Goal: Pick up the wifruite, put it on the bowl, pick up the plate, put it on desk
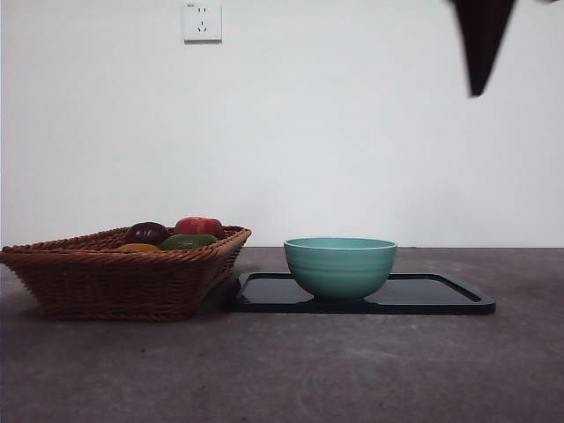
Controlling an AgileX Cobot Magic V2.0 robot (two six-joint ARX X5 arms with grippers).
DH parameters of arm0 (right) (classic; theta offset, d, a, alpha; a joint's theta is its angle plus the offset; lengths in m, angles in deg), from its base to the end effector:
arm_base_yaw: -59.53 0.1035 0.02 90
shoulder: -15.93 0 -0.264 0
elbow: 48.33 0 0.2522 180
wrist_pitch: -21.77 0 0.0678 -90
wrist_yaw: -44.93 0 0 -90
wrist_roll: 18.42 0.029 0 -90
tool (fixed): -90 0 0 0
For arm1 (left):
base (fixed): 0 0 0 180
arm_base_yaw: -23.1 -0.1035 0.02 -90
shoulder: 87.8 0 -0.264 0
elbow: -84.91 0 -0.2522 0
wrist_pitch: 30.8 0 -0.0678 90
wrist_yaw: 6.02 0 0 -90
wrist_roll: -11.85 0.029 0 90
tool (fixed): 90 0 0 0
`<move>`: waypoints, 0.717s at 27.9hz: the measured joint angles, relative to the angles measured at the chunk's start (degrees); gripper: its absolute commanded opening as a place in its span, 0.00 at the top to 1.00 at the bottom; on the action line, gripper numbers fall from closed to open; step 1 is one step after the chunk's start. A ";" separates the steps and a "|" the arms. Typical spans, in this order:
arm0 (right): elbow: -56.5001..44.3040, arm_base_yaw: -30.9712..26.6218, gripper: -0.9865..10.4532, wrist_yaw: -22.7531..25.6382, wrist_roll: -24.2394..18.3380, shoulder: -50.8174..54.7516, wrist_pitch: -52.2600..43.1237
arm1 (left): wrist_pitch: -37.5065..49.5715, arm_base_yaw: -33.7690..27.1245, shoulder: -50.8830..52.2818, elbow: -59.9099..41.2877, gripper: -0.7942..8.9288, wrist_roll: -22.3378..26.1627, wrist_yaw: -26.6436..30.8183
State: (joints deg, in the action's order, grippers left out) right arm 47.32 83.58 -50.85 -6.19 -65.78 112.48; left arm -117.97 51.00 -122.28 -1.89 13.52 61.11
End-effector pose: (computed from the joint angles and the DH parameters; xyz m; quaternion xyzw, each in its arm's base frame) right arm 0.2260 0.1041 0.3314 -0.0173 0.6311 0.1353 0.7636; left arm 0.0092 -0.0176 0.4235 0.0235 0.2394 -0.4191 0.8755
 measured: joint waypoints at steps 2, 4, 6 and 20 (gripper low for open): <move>3.65 -0.07 0.37 0.00 -0.35 -4.31 0.00 | -0.22 0.00 0.00 0.00 0.44 0.00 0.00; 7.93 -0.09 0.37 0.00 -0.98 -8.81 0.00 | -0.61 0.00 0.00 0.00 0.44 0.24 0.00; 13.20 -0.17 0.37 0.00 -1.66 -14.19 0.00 | -1.05 0.00 0.00 0.00 0.44 0.46 0.00; 30.05 -2.19 0.37 -0.24 -3.41 -43.12 -1.31 | -1.22 0.00 0.00 0.00 0.44 0.83 0.00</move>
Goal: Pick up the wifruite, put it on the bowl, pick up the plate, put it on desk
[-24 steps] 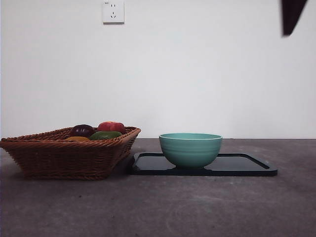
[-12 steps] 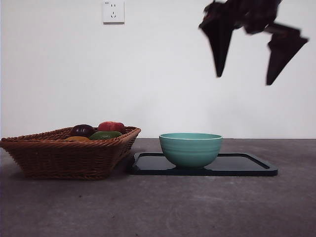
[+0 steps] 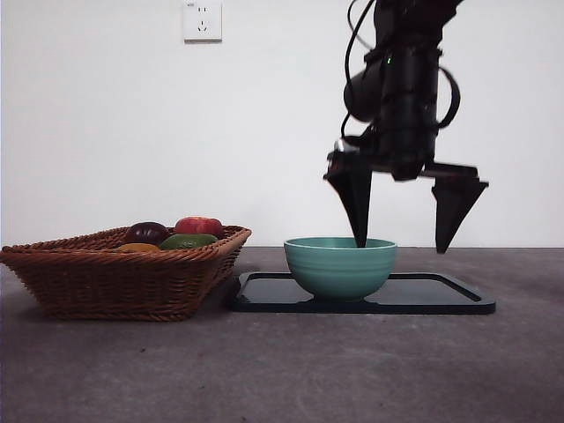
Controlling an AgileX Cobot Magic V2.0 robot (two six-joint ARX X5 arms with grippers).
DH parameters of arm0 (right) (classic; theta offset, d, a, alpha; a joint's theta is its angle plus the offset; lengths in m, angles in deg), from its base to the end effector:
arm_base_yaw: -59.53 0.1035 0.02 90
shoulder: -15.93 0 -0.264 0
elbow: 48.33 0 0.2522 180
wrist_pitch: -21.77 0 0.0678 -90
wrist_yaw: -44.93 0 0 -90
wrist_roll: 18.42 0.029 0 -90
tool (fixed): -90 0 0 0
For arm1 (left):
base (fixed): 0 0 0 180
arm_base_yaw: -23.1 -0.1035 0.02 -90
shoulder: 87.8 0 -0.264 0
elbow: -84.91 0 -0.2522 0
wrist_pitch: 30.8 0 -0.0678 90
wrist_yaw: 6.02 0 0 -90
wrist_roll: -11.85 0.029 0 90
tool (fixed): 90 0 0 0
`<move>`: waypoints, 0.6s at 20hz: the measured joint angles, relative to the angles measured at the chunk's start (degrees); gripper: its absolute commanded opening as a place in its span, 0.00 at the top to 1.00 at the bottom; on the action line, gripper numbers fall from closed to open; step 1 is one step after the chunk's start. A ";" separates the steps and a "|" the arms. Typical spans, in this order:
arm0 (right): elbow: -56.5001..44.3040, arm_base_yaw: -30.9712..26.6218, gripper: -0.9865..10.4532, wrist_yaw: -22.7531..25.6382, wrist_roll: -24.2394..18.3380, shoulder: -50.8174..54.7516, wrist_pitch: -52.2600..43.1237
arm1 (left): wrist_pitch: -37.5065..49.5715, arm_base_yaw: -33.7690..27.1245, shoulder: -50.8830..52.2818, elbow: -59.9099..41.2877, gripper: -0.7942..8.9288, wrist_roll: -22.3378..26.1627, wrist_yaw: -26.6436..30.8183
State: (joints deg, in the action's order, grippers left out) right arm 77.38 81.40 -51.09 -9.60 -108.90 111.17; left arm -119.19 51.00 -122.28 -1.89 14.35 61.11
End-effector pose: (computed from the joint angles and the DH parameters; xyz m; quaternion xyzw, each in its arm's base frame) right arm 0.3937 0.1613 0.2275 -0.0425 0.7025 0.1189 0.7004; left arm 0.0084 -0.0172 0.4217 0.0303 0.2467 -0.4199 0.8729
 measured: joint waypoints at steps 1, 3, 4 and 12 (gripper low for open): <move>0.00 -0.04 0.37 -0.04 0.00 -0.26 -2.38 | -0.07 0.00 0.00 0.00 0.44 0.00 0.00; 0.04 -0.09 0.44 -0.04 0.00 -0.24 -5.40 | -0.44 0.00 0.00 0.00 0.44 0.00 0.00; 0.04 -0.13 0.51 -0.02 0.00 -0.24 -5.68 | -0.57 0.00 0.00 0.00 0.44 0.00 0.00; 0.04 -0.59 0.72 -3.06 0.07 -0.92 -5.99 | -0.85 0.00 0.00 0.00 0.44 0.00 0.00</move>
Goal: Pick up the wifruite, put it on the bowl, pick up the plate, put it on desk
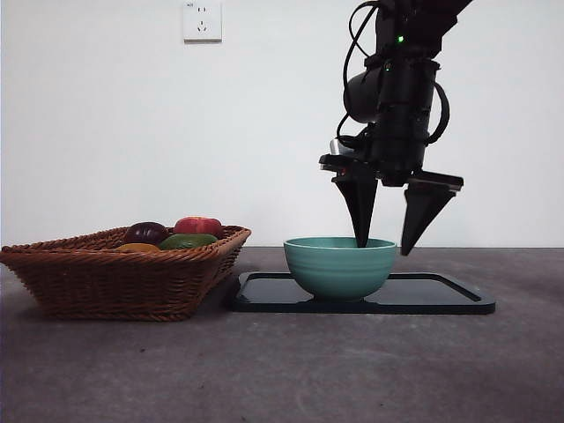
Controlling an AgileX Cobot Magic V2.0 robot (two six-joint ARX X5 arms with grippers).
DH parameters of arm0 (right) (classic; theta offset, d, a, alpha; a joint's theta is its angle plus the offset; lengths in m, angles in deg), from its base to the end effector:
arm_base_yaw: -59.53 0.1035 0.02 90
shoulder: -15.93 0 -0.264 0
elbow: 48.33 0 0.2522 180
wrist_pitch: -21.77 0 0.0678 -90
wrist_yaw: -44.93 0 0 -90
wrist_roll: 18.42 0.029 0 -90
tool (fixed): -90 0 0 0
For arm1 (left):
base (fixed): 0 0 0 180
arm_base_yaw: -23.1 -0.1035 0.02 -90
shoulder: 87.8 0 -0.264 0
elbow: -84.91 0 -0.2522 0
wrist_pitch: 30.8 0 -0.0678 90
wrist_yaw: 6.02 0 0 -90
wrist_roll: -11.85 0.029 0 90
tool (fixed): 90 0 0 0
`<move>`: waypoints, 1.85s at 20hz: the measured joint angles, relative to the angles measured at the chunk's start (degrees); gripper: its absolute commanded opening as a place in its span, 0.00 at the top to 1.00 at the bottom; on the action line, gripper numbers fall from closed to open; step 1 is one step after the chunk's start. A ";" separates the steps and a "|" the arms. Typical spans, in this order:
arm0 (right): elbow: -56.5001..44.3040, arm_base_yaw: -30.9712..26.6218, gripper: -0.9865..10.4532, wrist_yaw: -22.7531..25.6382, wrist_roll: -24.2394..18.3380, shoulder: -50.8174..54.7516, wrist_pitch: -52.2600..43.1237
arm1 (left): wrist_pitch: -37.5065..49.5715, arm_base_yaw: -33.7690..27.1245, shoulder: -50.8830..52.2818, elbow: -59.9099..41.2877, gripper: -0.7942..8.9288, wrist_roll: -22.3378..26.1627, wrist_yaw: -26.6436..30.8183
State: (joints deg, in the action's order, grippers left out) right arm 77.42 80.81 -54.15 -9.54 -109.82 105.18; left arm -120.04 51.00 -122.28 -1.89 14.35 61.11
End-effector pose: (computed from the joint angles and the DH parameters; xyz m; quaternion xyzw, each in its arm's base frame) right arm 0.4060 0.1630 0.2220 -0.0147 0.6747 0.1437 0.7238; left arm 0.0078 -0.0169 0.4205 0.0306 0.2539 -0.4192 0.8711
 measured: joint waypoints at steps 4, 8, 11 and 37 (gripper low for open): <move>0.00 -0.02 0.90 -2.36 0.57 -1.05 -0.11 | -0.02 0.00 0.00 0.00 0.44 0.00 0.00; 0.00 -0.07 0.90 -2.71 0.59 -1.05 0.00 | -0.07 0.00 0.00 0.00 0.44 0.00 0.00; 0.00 -1.09 0.90 -2.75 0.55 0.63 1.42 | -0.17 0.00 0.00 0.00 0.44 0.00 0.00; -35.43 18.10 0.90 3.04 -1.46 28.11 -6.67 | -3.26 0.00 0.00 0.00 0.44 0.00 0.00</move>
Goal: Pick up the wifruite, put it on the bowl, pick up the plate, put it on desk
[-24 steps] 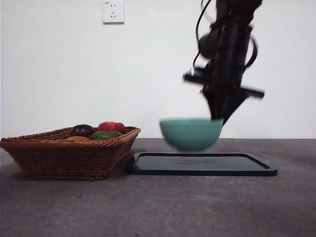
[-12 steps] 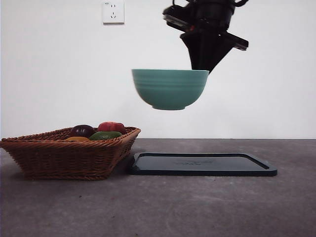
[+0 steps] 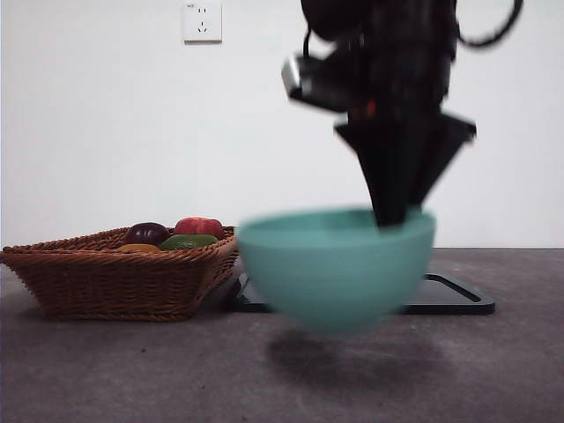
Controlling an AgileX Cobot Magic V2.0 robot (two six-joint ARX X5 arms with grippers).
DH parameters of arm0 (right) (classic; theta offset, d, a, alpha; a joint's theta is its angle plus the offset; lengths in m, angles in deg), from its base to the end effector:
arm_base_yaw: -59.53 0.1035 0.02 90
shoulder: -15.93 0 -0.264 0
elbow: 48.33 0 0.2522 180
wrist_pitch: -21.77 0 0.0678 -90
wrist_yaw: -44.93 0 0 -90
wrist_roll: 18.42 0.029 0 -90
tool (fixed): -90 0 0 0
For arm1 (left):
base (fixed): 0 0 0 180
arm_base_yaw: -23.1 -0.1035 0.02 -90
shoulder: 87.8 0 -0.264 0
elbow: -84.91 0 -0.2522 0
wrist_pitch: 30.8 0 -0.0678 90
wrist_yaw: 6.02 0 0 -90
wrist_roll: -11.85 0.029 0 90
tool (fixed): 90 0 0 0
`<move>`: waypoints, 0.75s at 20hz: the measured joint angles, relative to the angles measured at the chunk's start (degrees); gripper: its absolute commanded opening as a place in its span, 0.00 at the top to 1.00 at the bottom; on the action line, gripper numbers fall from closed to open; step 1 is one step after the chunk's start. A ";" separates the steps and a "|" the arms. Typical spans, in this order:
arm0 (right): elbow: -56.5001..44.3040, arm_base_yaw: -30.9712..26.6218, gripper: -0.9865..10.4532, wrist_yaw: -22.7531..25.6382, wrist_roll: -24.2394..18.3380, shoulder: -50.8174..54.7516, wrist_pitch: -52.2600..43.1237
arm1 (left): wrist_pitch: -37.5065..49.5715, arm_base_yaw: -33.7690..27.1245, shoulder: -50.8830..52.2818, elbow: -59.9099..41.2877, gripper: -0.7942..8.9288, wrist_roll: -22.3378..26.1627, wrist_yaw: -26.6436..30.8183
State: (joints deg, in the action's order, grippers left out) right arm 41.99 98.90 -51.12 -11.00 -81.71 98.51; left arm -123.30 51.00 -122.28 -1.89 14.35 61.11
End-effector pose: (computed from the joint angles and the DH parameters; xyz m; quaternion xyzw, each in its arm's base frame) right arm 0.2418 0.2023 0.2369 -0.1472 0.6586 0.2447 0.6962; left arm 0.0052 -0.0155 0.4159 0.0316 0.2812 -0.4164 0.8640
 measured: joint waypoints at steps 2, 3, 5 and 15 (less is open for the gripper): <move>-3.43 -0.02 0.90 -0.09 0.59 -0.04 -3.72 | -0.04 0.00 0.00 0.00 0.44 0.00 0.00; -4.87 -0.02 0.90 -0.09 0.83 -0.04 -5.20 | -0.04 0.00 0.00 0.00 0.44 0.00 0.00; -7.30 -0.07 0.90 -0.02 1.22 -0.04 -6.71 | -0.04 0.00 0.00 0.00 0.44 0.00 0.00; -9.01 -0.04 0.73 -0.13 2.51 0.11 -8.87 | 0.00 0.00 0.00 0.00 0.44 0.00 0.00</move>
State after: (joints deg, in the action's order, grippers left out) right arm 32.98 98.86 -51.25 -8.49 -81.60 89.64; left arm -123.30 51.00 -122.28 -1.89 14.35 61.11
